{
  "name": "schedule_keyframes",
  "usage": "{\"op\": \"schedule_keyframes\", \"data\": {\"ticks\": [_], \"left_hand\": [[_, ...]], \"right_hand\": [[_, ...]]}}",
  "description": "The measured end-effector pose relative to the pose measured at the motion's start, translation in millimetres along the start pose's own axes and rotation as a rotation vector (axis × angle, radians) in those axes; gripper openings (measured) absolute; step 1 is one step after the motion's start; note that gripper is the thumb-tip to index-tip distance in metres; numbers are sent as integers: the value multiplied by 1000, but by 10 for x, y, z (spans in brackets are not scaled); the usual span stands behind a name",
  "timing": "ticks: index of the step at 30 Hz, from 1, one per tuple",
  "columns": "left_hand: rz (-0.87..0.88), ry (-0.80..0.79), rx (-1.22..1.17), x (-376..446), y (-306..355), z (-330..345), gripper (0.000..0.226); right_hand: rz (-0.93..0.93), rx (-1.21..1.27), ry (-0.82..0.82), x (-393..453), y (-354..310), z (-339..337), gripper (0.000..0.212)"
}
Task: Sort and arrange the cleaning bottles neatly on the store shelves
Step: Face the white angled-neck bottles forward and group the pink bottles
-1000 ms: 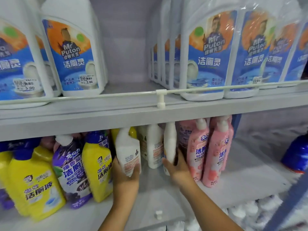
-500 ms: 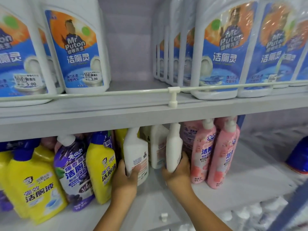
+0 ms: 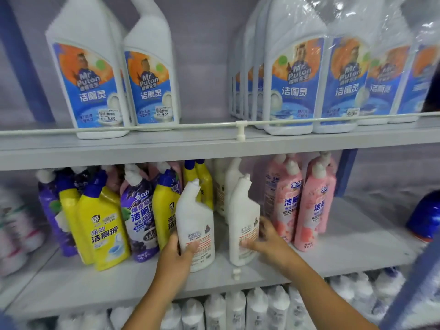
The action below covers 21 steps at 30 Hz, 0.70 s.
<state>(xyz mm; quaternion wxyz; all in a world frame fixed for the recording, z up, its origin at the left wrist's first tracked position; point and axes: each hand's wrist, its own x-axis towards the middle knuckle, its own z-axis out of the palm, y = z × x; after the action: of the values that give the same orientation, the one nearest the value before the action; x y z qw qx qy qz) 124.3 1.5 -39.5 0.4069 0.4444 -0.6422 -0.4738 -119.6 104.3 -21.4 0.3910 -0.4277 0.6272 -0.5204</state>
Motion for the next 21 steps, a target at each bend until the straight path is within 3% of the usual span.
{"op": "schedule_keyframes", "data": {"ticks": [4, 12, 15, 18, 21], "left_hand": [[7, 20, -17, -200, 61, -45, 35], [7, 96, -21, -905, 341, -295, 24], [61, 106, -80, -1269, 635, -490, 28], [138, 101, -129, -1561, 1025, -685, 52], [213, 114, -172, -1691, 1458, -878, 36]], "right_hand": [[8, -27, -70, 8, -18, -25, 68], [-104, -66, 100, -551, -316, -108, 48], [-174, -76, 73, -852, -583, -143, 52], [-232, -92, -6, -1148, -918, -105, 58], [-299, -71, -66, -1414, -1320, -46, 65]]}}
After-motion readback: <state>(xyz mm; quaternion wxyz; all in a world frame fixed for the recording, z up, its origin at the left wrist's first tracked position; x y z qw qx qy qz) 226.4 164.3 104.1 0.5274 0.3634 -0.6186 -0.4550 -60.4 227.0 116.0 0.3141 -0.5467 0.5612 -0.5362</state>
